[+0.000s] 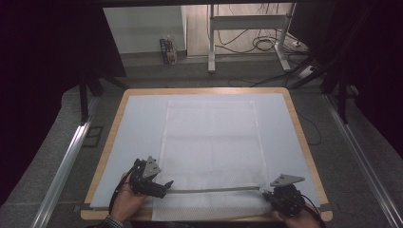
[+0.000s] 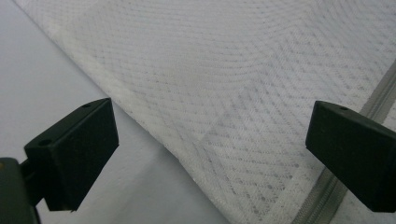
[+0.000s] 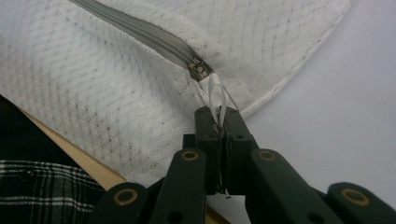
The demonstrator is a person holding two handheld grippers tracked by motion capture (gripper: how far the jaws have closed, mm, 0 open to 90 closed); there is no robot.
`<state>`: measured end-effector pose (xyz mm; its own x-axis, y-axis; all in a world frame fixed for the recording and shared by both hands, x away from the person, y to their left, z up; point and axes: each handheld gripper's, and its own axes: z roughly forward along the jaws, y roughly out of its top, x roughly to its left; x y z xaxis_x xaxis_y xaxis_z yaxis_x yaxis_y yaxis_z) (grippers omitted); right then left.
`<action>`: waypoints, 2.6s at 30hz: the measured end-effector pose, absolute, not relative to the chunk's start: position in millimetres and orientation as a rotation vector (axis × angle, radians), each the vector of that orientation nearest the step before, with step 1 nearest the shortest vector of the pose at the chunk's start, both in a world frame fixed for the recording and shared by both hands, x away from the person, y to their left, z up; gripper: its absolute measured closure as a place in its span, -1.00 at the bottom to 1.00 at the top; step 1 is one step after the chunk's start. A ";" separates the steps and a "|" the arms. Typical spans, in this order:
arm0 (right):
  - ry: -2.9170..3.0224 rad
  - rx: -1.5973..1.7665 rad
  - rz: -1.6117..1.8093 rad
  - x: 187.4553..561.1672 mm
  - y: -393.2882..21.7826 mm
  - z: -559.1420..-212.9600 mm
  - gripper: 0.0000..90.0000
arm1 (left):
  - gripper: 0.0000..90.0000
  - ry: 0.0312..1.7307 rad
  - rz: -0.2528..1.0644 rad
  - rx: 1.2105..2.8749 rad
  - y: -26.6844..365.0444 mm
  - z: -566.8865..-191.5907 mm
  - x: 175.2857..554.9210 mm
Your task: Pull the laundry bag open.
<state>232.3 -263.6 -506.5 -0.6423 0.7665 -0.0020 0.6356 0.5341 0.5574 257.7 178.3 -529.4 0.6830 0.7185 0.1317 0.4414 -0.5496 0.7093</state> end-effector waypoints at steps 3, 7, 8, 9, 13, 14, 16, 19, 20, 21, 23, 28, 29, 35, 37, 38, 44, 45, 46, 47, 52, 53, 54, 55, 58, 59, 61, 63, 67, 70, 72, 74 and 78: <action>2.482 1.139 0.835 230.5 -267.8 -500.4 0.94 | -0.95 0.884 0.545 2.232 178.4 -529.2 257.7; 2.430 1.090 0.903 227.9 -270.4 -494.5 0.94 | -0.95 0.880 0.540 2.233 178.0 -529.0 258.0; 2.422 1.072 0.908 227.7 -270.2 -494.2 0.94 | -0.95 0.880 0.540 2.230 177.6 -529.0 257.8; 2.415 1.061 0.913 226.8 -269.9 -493.0 0.94 | -0.95 0.879 0.540 2.232 177.5 -528.8 257.7; 2.372 1.001 0.957 223.1 -270.2 -487.5 0.93 | -0.95 0.876 0.541 2.230 176.5 -528.0 257.4; 2.364 0.989 0.964 222.7 -270.4 -486.7 0.93 | -0.94 0.876 0.537 2.227 176.0 -527.1 257.2; 2.350 0.959 0.983 221.4 -270.7 -485.1 0.93 | -0.94 0.876 0.514 2.214 174.8 -524.0 257.2; 2.319 0.913 1.001 218.4 -270.7 -482.3 0.93 | -0.93 0.868 0.460 2.176 170.2 -517.5 258.4; 2.310 0.896 1.004 217.5 -270.4 -481.7 0.93 | -0.93 0.862 0.449 2.166 167.6 -515.0 259.4; 2.304 0.874 1.006 216.7 -270.3 -481.1 0.93 | -0.92 0.857 0.435 2.155 164.1 -512.4 260.7; 2.296 0.837 1.003 215.5 -270.1 -480.9 0.93 | -0.92 0.833 0.401 2.142 156.4 -506.9 263.9; 2.263 0.786 1.037 213.3 -271.2 -478.4 0.93 | -0.90 0.721 0.358 2.157 119.6 -488.6 271.7; 2.255 0.776 1.044 213.0 -272.0 -477.9 0.93 | -0.90 0.699 0.353 2.166 111.4 -485.4 273.0; 2.239 0.736 1.062 212.1 -273.7 -476.3 0.93 | -0.90 0.574 0.315 2.206 61.9 -462.1 284.5; 2.240 0.718 1.060 211.8 -274.0 -476.0 0.93 | -0.90 0.541 0.310 2.204 46.9 -454.9 289.0; 2.236 0.713 1.059 211.8 -273.9 -476.2 0.93 | -0.90 0.521 0.303 2.201 35.9 -450.8 293.1; 2.227 0.665 1.056 211.0 -275.4 -476.3 0.93 | -0.90 0.464 0.262 2.206 -17.4 -447.6 310.8; 2.225 0.661 1.058 211.0 -275.7 -476.2 0.93 | -0.90 0.457 0.259 2.208 -23.1 -448.0 312.9; 2.225 0.657 1.057 211.1 -275.9 -476.2 0.93 | -0.90 0.450 0.258 2.210 -32.1 -448.6 315.9; 2.224 0.654 1.057 211.1 -276.1 -476.2 0.93 | -0.90 0.444 0.261 2.212 -38.5 -448.9 318.1; 2.232 0.659 1.054 212.2 -277.0 -476.5 0.93 | -0.90 0.407 0.229 2.219 -60.2 -451.4 323.7; 2.236 0.663 1.051 212.9 -277.4 -476.9 0.93 | -0.89 0.404 0.227 2.218 -63.9 -451.9 323.8; 2.242 0.671 1.045 213.7 -278.1 -477.2 0.93 | -0.89 0.396 0.222 2.218 -65.9 -451.9 323.5; 2.247 0.679 1.048 214.4 -278.7 -477.4 0.93 | -0.89 0.388 0.209 2.210 -67.4 -452.1 323.0; 2.245 0.689 1.068 214.6 -279.3 -476.8 0.93 | -0.90 0.356 0.200 2.222 -71.8 -453.3 320.1; 2.245 0.690 1.070 214.4 -279.1 -476.5 0.93 | -0.89 0.359 0.206 2.225 -74.1 -455.1 318.3; 2.248 0.688 1.066 214.3 -278.8 -476.6 0.93 | -0.89 0.359 0.230 2.252 -75.3 -457.2 318.6; 2.251 0.689 1.065 214.4 -278.0 -477.0 0.93 | -0.90 0.366 0.242 2.253 -76.6 -460.0 319.1; 2.249 0.696 1.070 214.3 -277.7 -476.5 0.94 | -0.92 0.363 0.262 2.251 -78.7 -462.1 320.4; 2.254 0.700 1.076 214.8 -278.3 -476.6 0.94 | -0.94 0.406 0.353 2.258 -81.7 -462.5 320.9; 2.256 0.704 1.074 215.1 -277.8 -476.8 0.94 | -0.93 0.473 0.421 2.254 -80.8 -463.2 323.5; 2.264 0.704 1.063 215.0 -277.4 -477.1 0.94 | -0.84 0.534 0.462 2.262 -74.9 -464.5 329.2; 2.259 0.714 1.072 215.6 -278.4 -476.9 0.94 | -0.84 0.547 0.372 2.254 -64.5 -467.1 334.6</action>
